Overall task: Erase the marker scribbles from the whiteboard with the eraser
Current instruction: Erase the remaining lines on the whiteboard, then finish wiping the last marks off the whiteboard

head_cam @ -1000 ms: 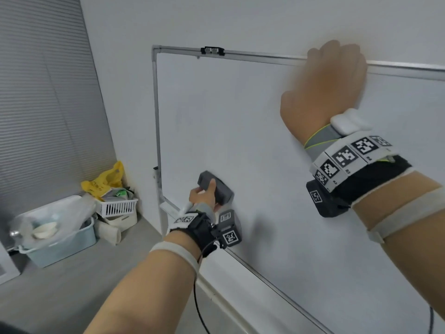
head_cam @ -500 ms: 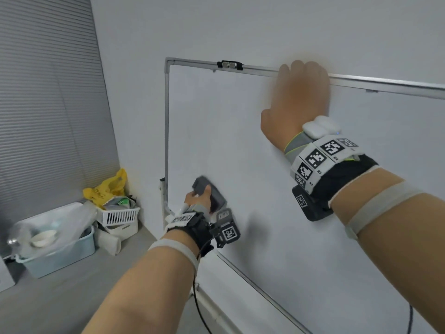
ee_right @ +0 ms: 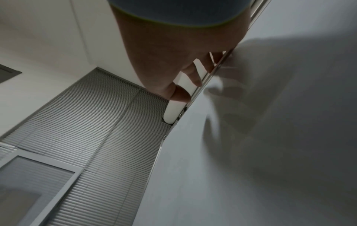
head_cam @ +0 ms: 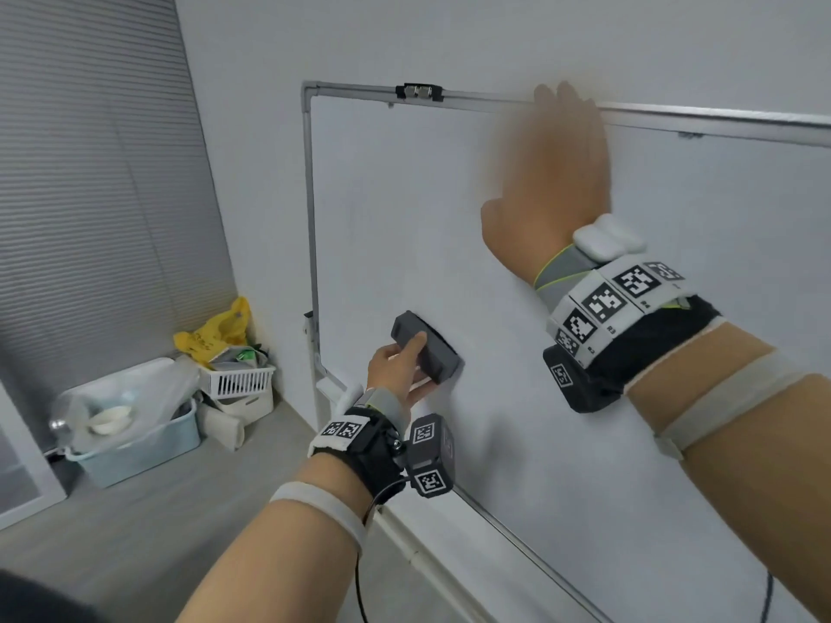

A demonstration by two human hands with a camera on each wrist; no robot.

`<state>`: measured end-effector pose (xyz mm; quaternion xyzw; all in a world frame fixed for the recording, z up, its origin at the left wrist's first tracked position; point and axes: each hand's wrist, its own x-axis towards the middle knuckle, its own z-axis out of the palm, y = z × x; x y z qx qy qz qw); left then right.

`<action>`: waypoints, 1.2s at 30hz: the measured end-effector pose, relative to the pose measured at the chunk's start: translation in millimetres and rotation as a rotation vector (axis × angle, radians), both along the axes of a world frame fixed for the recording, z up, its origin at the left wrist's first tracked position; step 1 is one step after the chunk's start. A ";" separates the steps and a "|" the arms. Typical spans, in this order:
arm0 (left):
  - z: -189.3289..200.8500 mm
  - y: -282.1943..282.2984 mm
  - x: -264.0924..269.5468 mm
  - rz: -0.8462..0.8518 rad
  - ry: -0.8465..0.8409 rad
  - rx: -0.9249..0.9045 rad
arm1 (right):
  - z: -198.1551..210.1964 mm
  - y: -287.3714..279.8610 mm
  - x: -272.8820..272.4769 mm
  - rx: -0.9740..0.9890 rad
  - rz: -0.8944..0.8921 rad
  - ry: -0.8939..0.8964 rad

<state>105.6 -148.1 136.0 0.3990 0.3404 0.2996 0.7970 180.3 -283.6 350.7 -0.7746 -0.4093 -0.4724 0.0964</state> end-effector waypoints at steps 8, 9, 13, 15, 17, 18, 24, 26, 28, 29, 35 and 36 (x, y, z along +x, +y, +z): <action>-24.0 -35.6 -26.7 -0.024 -0.035 -0.021 | -65.6 -34.1 -26.1 -0.060 0.167 0.097; -26.4 -40.2 -30.0 -0.017 -0.045 -0.034 | -79.2 -38.1 -31.0 -0.046 0.207 0.128; -40.7 -56.2 -56.3 0.000 -0.062 -0.033 | -157.7 -45.6 -52.5 -0.023 0.454 0.316; -53.6 -57.8 -73.2 -0.003 -0.091 -0.065 | -197.1 -50.2 -63.2 -0.106 0.419 0.582; -66.6 -57.2 -86.5 -0.007 -0.115 -0.117 | -231.4 -54.1 -68.6 -0.226 0.308 1.000; -73.0 -56.6 -93.5 0.001 -0.105 -0.134 | -250.5 -53.1 -71.3 -0.249 0.282 1.248; -97.9 -36.8 -108.2 -0.008 -0.094 -0.147 | -319.4 -12.7 -81.0 0.170 0.431 1.967; -103.6 -23.3 -108.1 -0.041 -0.114 -0.146 | -326.4 4.2 -80.7 0.282 0.452 1.978; -111.9 -4.9 -107.4 -0.064 -0.108 -0.179 | -334.0 22.9 -79.5 0.347 0.442 1.953; -118.4 6.2 -106.3 -0.077 -0.092 -0.188 | -340.7 34.1 -78.0 0.362 0.415 1.915; -158.4 70.5 -104.3 -0.112 0.081 -0.191 | -387.2 89.9 -71.2 0.469 0.196 1.584; -160.5 74.9 -105.4 -0.111 0.062 -0.207 | -392.8 93.2 -71.3 0.492 0.187 1.557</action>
